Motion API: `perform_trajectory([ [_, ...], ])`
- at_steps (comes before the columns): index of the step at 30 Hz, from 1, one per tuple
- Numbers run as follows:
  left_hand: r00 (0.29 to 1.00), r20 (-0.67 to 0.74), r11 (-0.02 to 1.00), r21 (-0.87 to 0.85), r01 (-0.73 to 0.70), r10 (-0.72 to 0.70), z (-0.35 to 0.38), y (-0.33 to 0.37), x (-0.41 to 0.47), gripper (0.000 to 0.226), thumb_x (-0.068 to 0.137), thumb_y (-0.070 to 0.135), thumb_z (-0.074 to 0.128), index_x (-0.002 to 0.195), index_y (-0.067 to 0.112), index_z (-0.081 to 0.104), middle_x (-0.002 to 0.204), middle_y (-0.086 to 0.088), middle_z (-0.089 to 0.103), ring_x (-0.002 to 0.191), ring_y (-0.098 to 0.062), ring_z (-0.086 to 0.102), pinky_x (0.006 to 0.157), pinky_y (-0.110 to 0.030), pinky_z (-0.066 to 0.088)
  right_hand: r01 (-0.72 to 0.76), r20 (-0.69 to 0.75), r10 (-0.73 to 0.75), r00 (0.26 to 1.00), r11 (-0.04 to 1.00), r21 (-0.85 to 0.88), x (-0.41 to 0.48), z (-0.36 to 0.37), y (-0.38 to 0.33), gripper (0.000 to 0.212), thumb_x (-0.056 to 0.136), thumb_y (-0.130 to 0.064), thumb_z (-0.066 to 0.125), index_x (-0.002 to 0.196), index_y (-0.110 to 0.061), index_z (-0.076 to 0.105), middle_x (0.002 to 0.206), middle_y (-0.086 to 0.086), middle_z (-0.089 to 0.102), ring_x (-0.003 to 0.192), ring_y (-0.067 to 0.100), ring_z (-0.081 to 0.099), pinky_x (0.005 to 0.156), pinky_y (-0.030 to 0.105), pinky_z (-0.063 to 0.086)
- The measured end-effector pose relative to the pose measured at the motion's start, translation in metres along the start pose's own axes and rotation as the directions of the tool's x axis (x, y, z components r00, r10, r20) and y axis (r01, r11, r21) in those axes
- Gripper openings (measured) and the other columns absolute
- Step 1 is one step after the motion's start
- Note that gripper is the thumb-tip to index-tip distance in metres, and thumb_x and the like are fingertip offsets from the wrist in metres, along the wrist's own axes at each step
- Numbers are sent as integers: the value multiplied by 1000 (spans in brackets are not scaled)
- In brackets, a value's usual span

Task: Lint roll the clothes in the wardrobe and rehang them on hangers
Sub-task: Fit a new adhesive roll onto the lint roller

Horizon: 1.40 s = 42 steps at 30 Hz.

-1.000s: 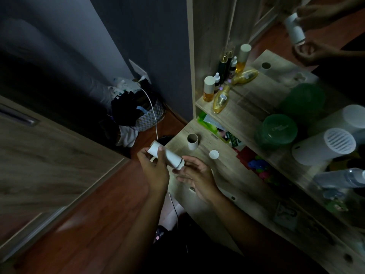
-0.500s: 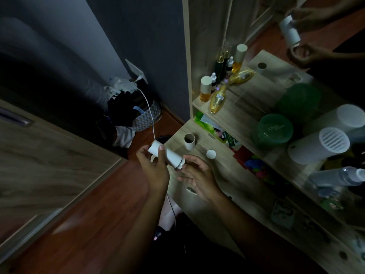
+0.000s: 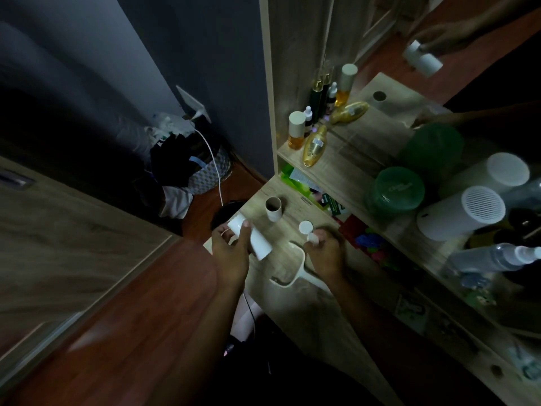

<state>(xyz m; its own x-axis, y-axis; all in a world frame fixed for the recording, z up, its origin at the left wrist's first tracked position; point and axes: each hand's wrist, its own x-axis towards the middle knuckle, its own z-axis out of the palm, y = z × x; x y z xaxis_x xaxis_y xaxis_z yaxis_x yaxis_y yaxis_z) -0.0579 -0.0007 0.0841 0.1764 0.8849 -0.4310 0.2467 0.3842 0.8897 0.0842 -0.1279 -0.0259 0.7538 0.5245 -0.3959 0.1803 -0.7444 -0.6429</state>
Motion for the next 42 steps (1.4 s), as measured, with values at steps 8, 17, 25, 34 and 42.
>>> perform_trajectory([
  [8,998,61,989,149,9,-18,2,-18,2,35,83,35,76,110,20,59,101,-4,70,90,-21,70,85,-49,58,56,-105,-75,992,984,-168,4,15,33,22,86,-22,65,106,-13,61,104,5,66,99,17,61,85,19,38],
  [17,996,85,987,159,-20,7,-2,-23,5,39,88,33,70,121,23,53,104,-4,69,88,-13,68,72,-24,54,84,-158,-112,981,981,-174,6,16,35,35,82,-21,65,116,-16,62,120,4,63,117,20,56,100,27,42],
  [25,999,35,998,57,-27,25,-20,-17,18,40,89,22,71,118,6,49,95,2,64,77,-1,63,69,-28,52,185,-93,-161,983,906,381,-32,11,-59,12,93,-12,63,104,-15,66,99,-7,68,90,3,63,81,22,52],
  [34,992,-126,985,-174,-13,-9,-100,-11,44,40,88,26,72,113,4,48,102,-9,64,88,-18,69,71,-32,60,89,198,-229,953,838,539,-71,74,-146,26,88,-26,71,114,-25,66,101,-7,71,91,15,70,77,44,60],
  [42,988,-149,981,-191,20,-49,-201,-22,110,38,93,25,66,116,-2,50,100,-6,66,95,-20,68,72,-30,61,34,332,-208,920,887,460,-85,177,-213,51,83,-16,77,130,-9,58,113,6,71,96,18,70,76,44,61],
])
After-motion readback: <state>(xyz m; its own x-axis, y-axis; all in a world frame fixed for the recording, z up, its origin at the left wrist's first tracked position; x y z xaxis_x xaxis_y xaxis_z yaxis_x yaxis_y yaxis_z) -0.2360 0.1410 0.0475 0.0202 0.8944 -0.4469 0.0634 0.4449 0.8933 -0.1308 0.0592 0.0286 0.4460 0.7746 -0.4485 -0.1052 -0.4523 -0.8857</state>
